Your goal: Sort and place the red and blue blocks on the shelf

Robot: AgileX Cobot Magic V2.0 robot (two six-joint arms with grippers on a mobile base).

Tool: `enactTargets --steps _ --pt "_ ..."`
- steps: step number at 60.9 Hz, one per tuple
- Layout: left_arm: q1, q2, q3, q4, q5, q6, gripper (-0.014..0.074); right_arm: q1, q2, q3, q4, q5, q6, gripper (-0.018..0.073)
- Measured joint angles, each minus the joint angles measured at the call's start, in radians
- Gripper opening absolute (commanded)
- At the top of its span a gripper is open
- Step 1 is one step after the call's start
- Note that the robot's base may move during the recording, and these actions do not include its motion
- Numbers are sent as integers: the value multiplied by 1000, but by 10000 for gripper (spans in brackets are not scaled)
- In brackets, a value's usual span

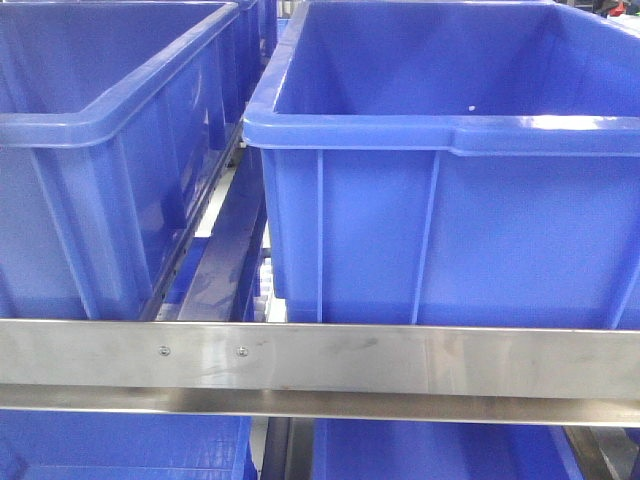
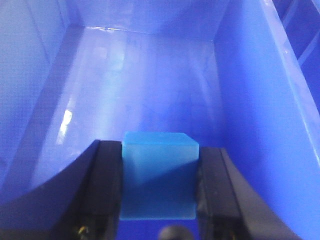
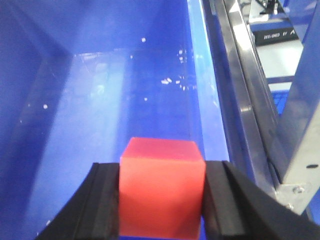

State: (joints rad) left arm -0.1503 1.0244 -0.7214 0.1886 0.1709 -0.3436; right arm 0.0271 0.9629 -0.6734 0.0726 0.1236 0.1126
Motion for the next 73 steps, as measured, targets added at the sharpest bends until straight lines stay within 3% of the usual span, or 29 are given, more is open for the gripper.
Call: enactTargets --steps 7,17,23,46,53,59,63,68,73 --pt "0 0 0 0 -9 0 234 0 0 0 0 -2 0 154" --pt "0 3 0 0 -11 0 429 0 0 0 0 -2 0 435" --pt "0 7 0 0 -11 0 470 0 0 0 0 -2 0 496" --pt "0 7 0 0 -16 0 466 0 0 0 0 -2 0 489" --pt "0 7 0 0 -17 0 405 0 0 0 0 -2 0 482" --pt "0 7 0 0 -17 0 241 0 0 0 0 -2 0 377" --pt "0 7 0 -1 -17 0 113 0 0 0 0 -2 0 247" --pt "0 7 0 -2 -17 0 141 0 0 0 0 -2 0 44" --pt "0 7 0 -2 -17 0 132 0 0 0 0 -2 0 69"
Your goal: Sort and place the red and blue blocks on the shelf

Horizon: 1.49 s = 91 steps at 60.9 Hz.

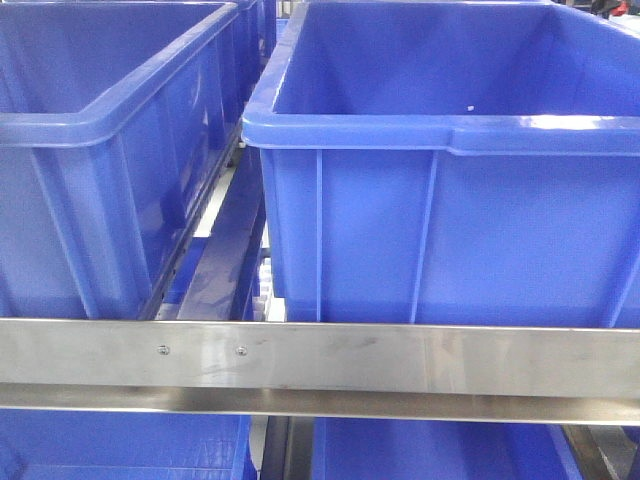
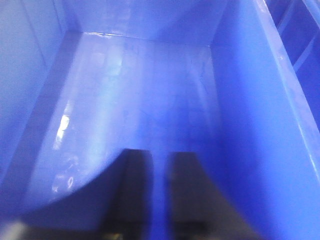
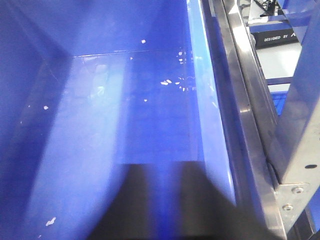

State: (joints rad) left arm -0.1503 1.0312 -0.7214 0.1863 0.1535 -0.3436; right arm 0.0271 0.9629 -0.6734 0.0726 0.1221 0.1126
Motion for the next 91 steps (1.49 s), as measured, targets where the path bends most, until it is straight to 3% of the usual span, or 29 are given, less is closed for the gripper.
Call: enactTargets --steps 23,55,91 --pt "0 -118 45 -4 23 0 122 0 -44 24 0 34 -1 48" --pt "0 -471 345 -4 27 0 122 0 -461 292 0 41 -1 48" --pt "0 -500 385 -4 29 0 122 0 -557 348 0 60 -1 48"
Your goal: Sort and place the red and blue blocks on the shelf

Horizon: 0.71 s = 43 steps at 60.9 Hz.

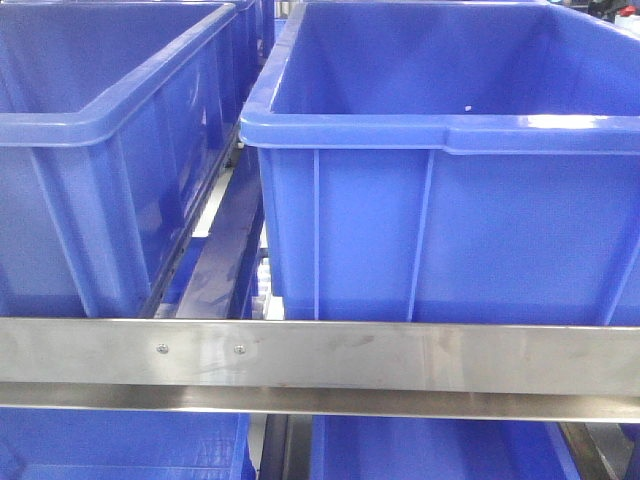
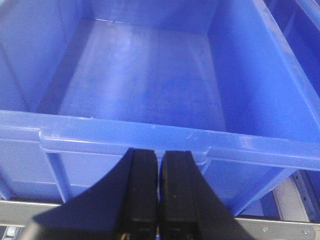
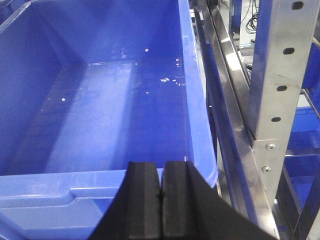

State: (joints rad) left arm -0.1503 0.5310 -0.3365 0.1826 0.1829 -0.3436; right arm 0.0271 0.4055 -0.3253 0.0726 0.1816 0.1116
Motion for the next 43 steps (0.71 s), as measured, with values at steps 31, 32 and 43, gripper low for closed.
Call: enactTargets --steps 31,32,43 --pt "0 -2 0 0 0 0 122 0 0 0 0 2 0 48" --pt "0 -2 0 0 0 0 122 0 0 0 0 2 0 48" --pt "0 -2 0 0 0 0 122 0 -34 4 0 4 0 48"
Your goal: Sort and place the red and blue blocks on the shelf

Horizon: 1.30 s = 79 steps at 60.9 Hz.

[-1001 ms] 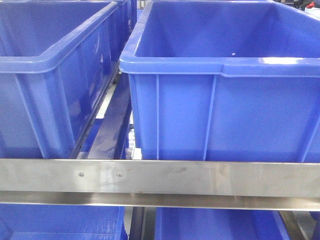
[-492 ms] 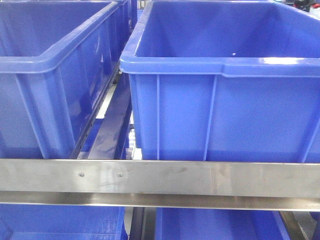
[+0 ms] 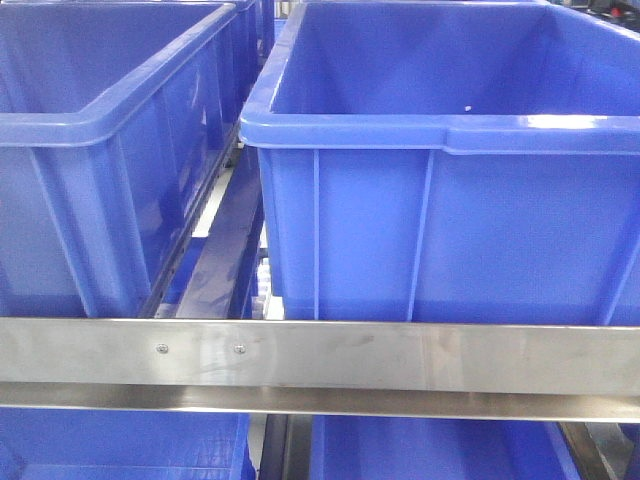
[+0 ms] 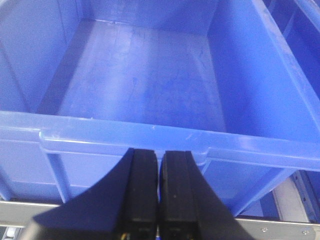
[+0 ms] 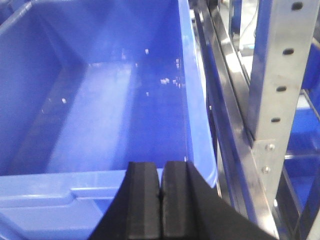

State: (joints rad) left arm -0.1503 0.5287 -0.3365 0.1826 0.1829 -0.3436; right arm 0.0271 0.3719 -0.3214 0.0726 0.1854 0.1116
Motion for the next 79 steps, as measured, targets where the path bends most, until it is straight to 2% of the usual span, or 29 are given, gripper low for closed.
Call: enactTargets --steps 12,31,45,79 --pt "0 0 0 0 0 0 122 0 -129 56 0 -16 0 48" --pt "0 0 0 0 0 0 122 0 -368 261 0 -115 0 48" --pt "0 0 0 0 0 0 122 0 -382 346 4 -135 0 48" --pt "0 0 0 0 0 0 122 0 -382 351 9 -153 0 48"
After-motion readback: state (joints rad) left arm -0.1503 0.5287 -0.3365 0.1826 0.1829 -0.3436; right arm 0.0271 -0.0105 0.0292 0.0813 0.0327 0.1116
